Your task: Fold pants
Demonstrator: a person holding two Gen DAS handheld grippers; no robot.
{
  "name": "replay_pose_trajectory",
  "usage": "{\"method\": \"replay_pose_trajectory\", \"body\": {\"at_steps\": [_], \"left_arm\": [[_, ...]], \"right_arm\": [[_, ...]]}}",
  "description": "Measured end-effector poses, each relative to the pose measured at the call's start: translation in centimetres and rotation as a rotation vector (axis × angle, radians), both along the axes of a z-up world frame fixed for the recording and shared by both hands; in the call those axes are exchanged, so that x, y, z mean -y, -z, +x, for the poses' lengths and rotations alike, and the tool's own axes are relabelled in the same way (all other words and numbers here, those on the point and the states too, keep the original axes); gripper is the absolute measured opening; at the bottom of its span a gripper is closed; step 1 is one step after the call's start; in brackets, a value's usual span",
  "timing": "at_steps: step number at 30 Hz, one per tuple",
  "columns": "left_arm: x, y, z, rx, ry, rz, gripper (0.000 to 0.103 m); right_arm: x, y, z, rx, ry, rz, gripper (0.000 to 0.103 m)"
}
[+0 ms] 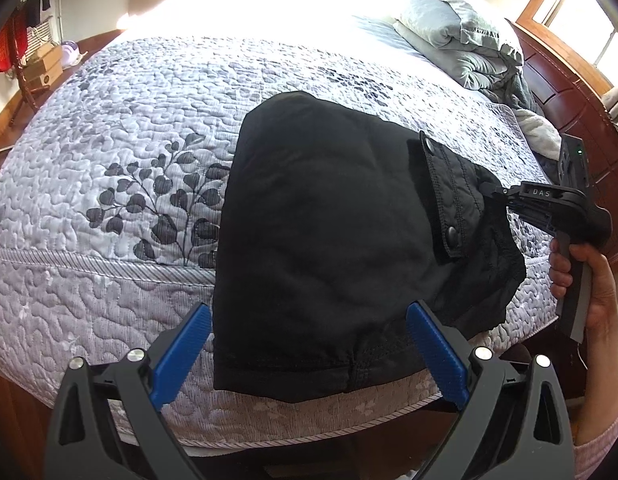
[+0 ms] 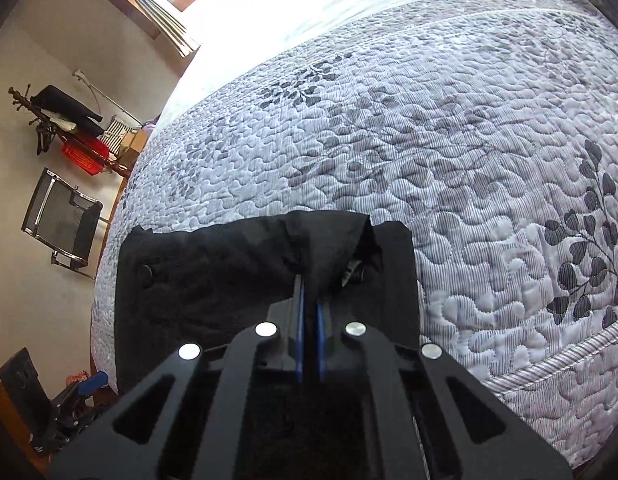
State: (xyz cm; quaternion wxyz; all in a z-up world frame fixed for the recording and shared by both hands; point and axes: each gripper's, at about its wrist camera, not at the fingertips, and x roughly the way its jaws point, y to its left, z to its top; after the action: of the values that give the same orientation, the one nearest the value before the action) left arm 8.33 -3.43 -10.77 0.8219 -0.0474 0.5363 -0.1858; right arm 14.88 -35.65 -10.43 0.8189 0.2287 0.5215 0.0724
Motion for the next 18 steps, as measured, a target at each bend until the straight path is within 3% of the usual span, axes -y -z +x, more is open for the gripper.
{"method": "replay_pose_trajectory", "body": {"at_steps": [2,6,12,18], "left_arm": [[0.2,0.0,0.1,-0.001,0.002,-0.003,0.099],[0.5,-0.6,0.1,0.014,0.012,0.003,0.099],[1.0,-1.3,-0.1,0.033,0.028,0.011,0.099],[1.6,-1.6,-0.5,0.051,0.047,0.025,0.099]], "right_arm": [[-0.3,0.5,0.1,0.0,-0.01,-0.018,0.007],[0.1,-0.8,-1.1,0.048,-0.005,-0.029,0.034],[1.0,-2.2,-5.9,0.061,0.007,-0.023,0.048],[0.1,-1.5,-10.7,0.005,-0.012,0.008,0.049]]}}
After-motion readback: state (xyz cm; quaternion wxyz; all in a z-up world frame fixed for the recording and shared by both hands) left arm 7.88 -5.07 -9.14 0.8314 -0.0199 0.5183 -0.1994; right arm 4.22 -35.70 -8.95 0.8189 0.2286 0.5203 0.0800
